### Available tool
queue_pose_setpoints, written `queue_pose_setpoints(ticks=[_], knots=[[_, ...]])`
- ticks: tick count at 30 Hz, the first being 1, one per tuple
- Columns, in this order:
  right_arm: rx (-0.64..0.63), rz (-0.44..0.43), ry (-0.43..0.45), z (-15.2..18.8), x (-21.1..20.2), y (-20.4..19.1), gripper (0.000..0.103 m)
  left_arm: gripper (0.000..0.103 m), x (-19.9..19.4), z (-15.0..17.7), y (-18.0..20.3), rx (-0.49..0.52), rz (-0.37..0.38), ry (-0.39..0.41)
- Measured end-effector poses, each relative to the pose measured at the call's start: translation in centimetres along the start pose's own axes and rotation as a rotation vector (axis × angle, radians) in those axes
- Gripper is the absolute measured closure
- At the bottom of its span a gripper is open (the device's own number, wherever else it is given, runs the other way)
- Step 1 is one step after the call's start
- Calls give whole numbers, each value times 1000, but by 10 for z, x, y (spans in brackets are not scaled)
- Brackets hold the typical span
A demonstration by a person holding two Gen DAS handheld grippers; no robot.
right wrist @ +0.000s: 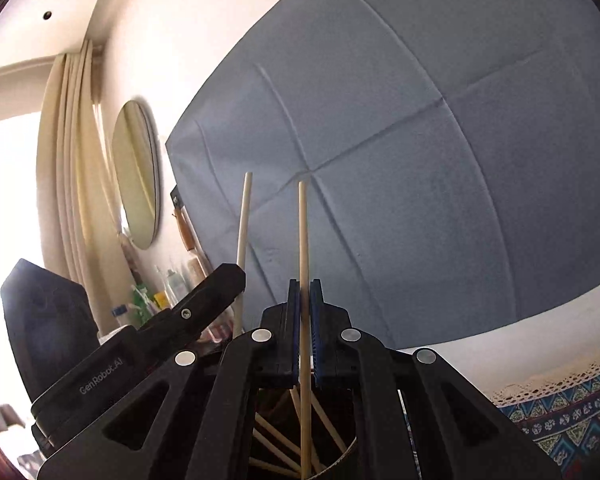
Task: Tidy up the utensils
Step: 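Lift both held chopsticks and carry them above the black holder, then open left tool over the holder while right tool opens, dropping both chopsticks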
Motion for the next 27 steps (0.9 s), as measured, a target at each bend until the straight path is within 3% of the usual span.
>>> queue_pose_setpoints(ticks=[13, 20, 27], knots=[[-96, 37, -55, 6, -27, -26, 98, 98, -34, 2, 21, 177, -48, -35], [-132, 89, -109, 14, -44, -34, 98, 98, -48, 12, 25, 267, -103, -122], [-215, 157, -221, 20, -39, -51, 98, 98, -43, 25, 19, 285, -169, -238]])
Point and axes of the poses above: each gripper's, at about its wrist camera, not at the fingertips, and x roughly the way its jaws point, y to its right, z to its underside, the point moved 1 cm from there along x, roughly the way its jaws point, and after that the axes turned 8 degrees about -x, right-handed, at the moved point
